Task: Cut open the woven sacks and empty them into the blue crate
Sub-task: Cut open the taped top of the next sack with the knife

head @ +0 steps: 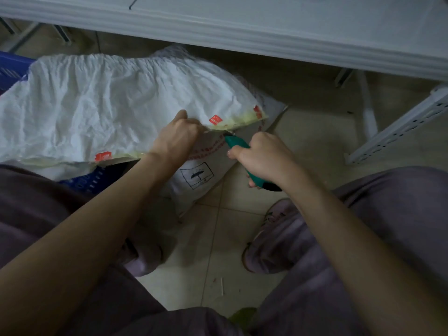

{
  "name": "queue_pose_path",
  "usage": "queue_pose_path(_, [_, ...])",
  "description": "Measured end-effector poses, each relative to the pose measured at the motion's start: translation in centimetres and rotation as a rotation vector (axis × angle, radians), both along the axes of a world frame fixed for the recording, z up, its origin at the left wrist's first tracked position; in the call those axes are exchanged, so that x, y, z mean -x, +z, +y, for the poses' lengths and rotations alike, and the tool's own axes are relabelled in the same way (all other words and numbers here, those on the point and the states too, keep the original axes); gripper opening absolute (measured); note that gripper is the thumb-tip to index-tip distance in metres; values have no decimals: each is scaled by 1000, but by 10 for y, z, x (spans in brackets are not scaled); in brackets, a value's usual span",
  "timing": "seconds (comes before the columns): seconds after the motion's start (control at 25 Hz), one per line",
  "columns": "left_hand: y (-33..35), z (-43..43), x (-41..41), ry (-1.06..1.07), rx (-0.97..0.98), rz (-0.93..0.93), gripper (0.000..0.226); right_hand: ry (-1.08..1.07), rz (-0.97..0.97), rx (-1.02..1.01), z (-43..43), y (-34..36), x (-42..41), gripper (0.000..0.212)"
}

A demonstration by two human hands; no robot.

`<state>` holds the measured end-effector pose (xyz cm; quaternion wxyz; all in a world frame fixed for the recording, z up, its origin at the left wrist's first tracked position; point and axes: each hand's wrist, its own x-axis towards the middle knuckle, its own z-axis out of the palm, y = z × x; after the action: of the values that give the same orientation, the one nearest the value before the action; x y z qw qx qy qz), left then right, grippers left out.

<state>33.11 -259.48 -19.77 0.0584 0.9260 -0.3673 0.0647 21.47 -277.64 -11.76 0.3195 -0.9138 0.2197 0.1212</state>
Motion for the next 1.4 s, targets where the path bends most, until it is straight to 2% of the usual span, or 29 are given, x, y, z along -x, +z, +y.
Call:
queue_pose_path(0.08, [-1,35,-20,241,-98,99,27,-176,-49,232,-34,13,1,37])
queue_pose_path(0.12, [0,47,-25,295,-100,117,26,-239,-57,290,-49,19,4,41])
queue_pose_path(0.16, [3,51,-26,311,-73,104,25,-252,-67,280,-60,19,7,44])
queue_pose_path(0.32, [35,19,-4,132,37,-11,22,-54,-176,-17,-22,1,-8,38])
queue_pose_path(0.4, [53,18,6,50,88,-98,20,-26,-245,-42,-10,-4,-17,38])
queue_pose_path(0.56, [73,34,11,48,183,-204,19,-193,-432,23,-24,-4,-43,51])
queue_pose_path(0.64, [75,37,15,17,183,-226,21,-282,-475,-144,-27,-9,-57,48])
queue_pose_path(0.8, [82,51,20,56,183,-334,13,-519,-420,-834,-17,-13,-69,28])
queue_pose_path(0.84, [84,56,23,92,178,-379,11,-532,-398,-950,-12,-8,-70,29])
queue_pose_path(0.96, [94,69,29,281,152,-506,16,-529,-392,-1082,4,7,-76,32])
queue_pose_path(1.04, [97,71,33,413,118,-499,20,-536,-381,-1176,11,17,-79,35])
queue_pose_path(1.12, [95,65,35,541,145,-377,40,-519,-357,-1245,20,26,-84,33])
queue_pose_path(1.2, [94,58,33,645,247,-190,67,-473,-356,-1284,34,41,-87,29])
queue_pose_path(1.24, [96,56,31,676,318,-131,73,-448,-361,-1294,39,48,-88,26])
queue_pose_path(1.32, [106,60,21,680,460,-173,71,-415,-387,-1290,47,64,-90,17])
queue_pose_path(1.4, [118,63,6,626,637,-314,54,-438,-405,-1285,56,71,-90,7])
